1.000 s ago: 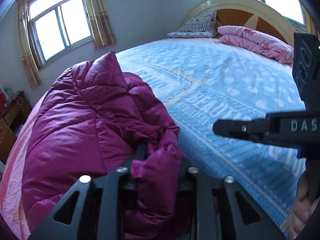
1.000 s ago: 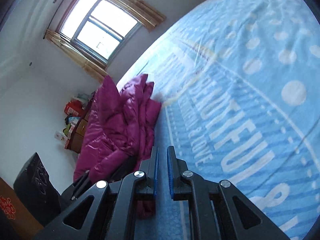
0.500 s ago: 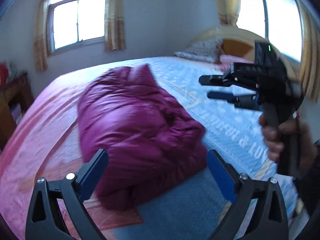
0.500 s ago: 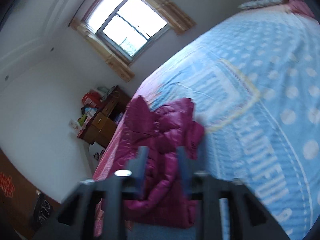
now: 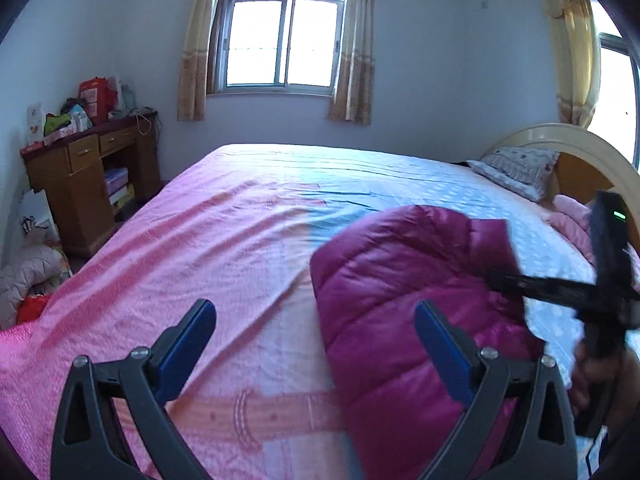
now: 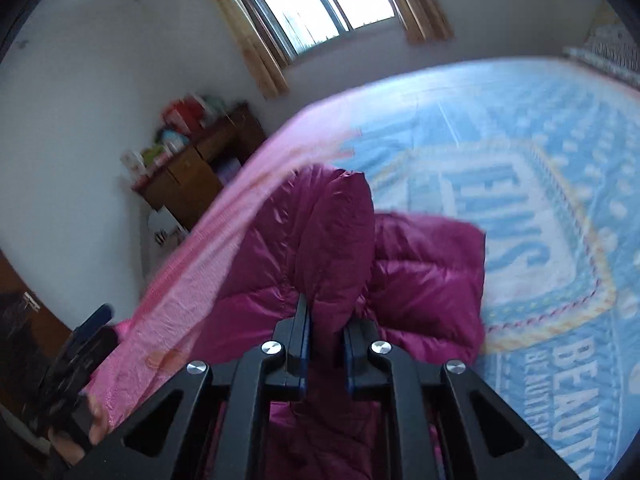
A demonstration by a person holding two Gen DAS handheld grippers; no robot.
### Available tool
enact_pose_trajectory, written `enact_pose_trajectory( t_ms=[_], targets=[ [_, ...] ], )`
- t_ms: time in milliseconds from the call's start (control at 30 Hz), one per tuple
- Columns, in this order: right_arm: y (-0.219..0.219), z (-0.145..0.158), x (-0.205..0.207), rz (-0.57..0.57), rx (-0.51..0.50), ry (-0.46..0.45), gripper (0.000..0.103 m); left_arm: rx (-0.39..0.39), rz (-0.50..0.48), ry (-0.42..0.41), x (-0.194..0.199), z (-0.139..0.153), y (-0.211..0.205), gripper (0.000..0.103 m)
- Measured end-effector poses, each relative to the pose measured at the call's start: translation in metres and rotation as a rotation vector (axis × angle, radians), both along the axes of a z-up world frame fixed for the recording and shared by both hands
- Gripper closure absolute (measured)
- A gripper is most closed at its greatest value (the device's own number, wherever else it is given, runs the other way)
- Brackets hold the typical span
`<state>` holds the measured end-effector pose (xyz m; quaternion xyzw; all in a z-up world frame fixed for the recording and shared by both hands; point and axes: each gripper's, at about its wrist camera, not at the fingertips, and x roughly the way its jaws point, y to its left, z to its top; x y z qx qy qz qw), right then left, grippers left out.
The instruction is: Fold large clothes
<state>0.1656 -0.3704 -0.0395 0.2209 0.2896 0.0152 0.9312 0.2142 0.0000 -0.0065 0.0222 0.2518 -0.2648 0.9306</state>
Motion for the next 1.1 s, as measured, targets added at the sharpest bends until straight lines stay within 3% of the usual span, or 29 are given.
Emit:
enact_pose_trajectory(
  t_ms=[67, 167, 400, 467, 533, 600, 800, 867, 933, 1000, 1100],
  targets=[
    [-0.008, 0.000, -0.020, -0.036, 0.035, -0.043, 0.091, -0.012, -0.001, 0.027, 0.007, 0.001, -0.012, 0.002],
    [-0.025, -0.024, -0.039, -0.118, 0.119, -0.045, 0.091, 0.013, -0.029, 0.052, 0.009, -0.006, -0.045, 0.002],
    [-0.051, -0.084, -0.055, -0.193, 0.273, -0.007, 0.091, 0.259, -0.114, 0.004, -0.017, -0.052, -0.117, 0.002],
    [-0.060, -0.107, -0.062, -0.220, 0.377, -0.018, 0.091, 0.300, -0.144, -0.006, -0.020, -0.063, -0.124, 0.001],
    [-0.072, -0.124, -0.068, -0.232, 0.499, -0.027, 0.091, 0.306, -0.155, -0.002, -0.019, -0.066, -0.125, 0.000],
    [-0.074, -0.126, -0.068, -0.225, 0.520, -0.017, 0.092, 0.274, -0.155, 0.031, -0.014, -0.072, -0.119, 0.000],
    [-0.075, -0.109, -0.067, -0.203, 0.458, 0.040, 0.090, 0.299, -0.144, 0.051, -0.012, -0.075, -0.120, 0.000],
    [-0.072, -0.080, -0.084, -0.294, 0.323, 0.019, 0.090, 0.294, -0.131, 0.058, -0.008, -0.076, -0.119, 0.000],
    [-0.062, -0.045, -0.100, -0.372, 0.124, -0.043, 0.090, 0.293, -0.122, 0.066, -0.006, -0.077, -0.119, 0.000],
    [-0.049, -0.012, -0.094, -0.309, 0.008, -0.090, 0.090, 0.306, -0.115, 0.060, -0.007, -0.077, -0.121, 0.000],
    [-0.029, 0.012, -0.053, -0.206, -0.123, -0.022, 0.090, 0.312, -0.110, 0.051, -0.009, -0.077, -0.122, 0.000]
  ],
)
